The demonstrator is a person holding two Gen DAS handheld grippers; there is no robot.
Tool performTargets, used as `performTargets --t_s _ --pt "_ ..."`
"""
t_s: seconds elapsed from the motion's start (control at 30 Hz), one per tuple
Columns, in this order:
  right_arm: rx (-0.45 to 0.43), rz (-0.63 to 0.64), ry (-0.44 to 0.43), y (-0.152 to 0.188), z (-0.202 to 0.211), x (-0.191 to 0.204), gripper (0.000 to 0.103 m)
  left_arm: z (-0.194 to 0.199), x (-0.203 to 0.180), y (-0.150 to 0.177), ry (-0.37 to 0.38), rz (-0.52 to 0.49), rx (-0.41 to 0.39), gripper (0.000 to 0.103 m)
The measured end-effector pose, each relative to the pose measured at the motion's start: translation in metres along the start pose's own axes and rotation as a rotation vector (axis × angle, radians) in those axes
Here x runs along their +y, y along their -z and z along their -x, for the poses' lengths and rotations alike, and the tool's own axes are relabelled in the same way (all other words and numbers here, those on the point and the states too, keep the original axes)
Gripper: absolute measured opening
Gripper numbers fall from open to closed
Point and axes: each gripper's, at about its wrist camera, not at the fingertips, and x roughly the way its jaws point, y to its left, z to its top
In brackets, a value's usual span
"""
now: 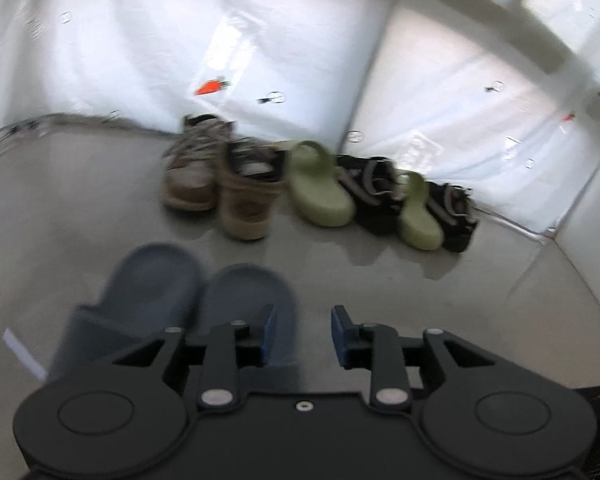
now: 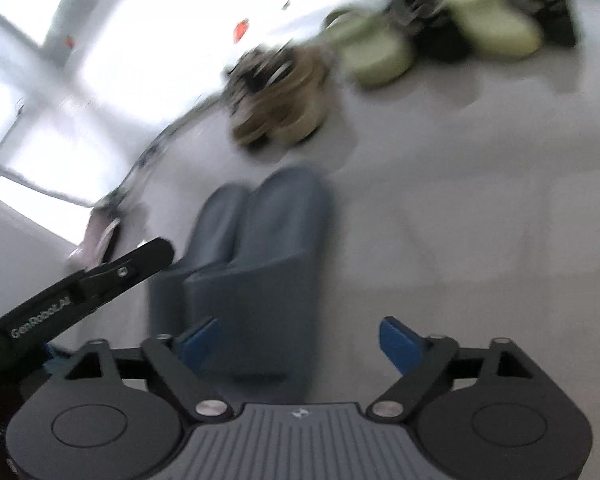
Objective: Organize scattered shoes
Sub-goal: 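Reach the left tool into the shoe row and grasp a black sneaker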
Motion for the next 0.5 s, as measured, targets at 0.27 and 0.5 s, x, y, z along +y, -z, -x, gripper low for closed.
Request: performTargets --t_s 0.27,0.5 --pt "-0.219 -0.078 0.137 -0.022 0.078 -0.074 0.102 -0.036 -0.102 0.0 0.112 -0.094 -0.049 0.082" --pt "-0.324 -0.123 0.256 -0.043 0.122 -0.147 0.102 -0.09 -0.169 -0.01 0.167 -0.113 -0.011 0.086"
